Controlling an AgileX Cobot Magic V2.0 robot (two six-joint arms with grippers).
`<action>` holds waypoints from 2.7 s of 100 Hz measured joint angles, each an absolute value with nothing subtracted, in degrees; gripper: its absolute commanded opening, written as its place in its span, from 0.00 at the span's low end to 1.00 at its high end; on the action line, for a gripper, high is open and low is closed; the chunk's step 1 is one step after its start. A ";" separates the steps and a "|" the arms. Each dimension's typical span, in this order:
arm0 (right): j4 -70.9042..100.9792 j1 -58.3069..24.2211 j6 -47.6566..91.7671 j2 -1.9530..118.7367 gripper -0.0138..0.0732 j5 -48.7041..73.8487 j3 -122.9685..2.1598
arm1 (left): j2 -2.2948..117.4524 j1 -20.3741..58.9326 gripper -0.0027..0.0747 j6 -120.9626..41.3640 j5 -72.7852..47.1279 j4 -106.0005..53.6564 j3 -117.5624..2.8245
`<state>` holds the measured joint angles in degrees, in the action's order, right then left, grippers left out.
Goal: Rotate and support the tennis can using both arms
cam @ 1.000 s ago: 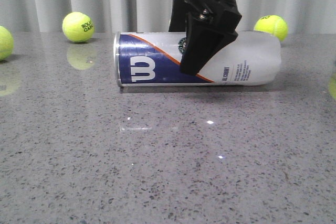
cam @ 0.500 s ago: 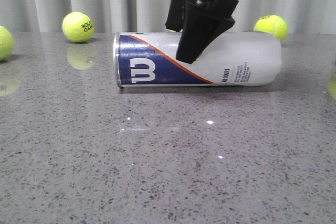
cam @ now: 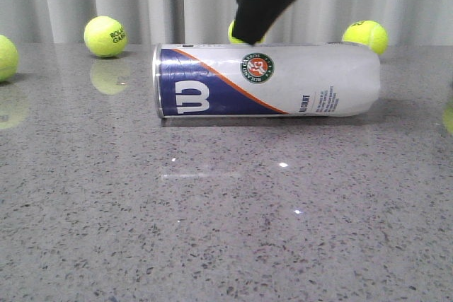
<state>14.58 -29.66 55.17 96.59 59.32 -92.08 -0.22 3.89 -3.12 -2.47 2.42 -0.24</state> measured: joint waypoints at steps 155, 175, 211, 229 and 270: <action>-0.81 -3.09 5.40 41.37 0.92 38.84 -53.06 | -0.22 3.89 0.01 -3.12 -2.47 2.42 -0.24; -0.70 -3.09 2.07 28.66 0.92 31.31 -40.47 | -0.22 3.89 0.01 -3.12 -2.47 2.42 -0.24; -0.60 -3.00 0.00 16.58 0.92 23.33 -28.58 | -0.22 3.89 0.01 -3.12 -2.47 2.42 -0.24; -0.60 -3.00 0.00 16.58 0.84 22.38 -27.83 | -0.22 3.89 0.01 -3.12 -2.47 2.42 -0.24; -0.60 -3.00 0.00 16.58 0.09 21.98 -27.76 | -0.22 3.89 0.01 -3.12 -2.47 2.42 -0.24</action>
<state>-0.60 -3.00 0.00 16.58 21.98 -27.76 -0.22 3.89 -3.12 -2.47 2.42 -0.24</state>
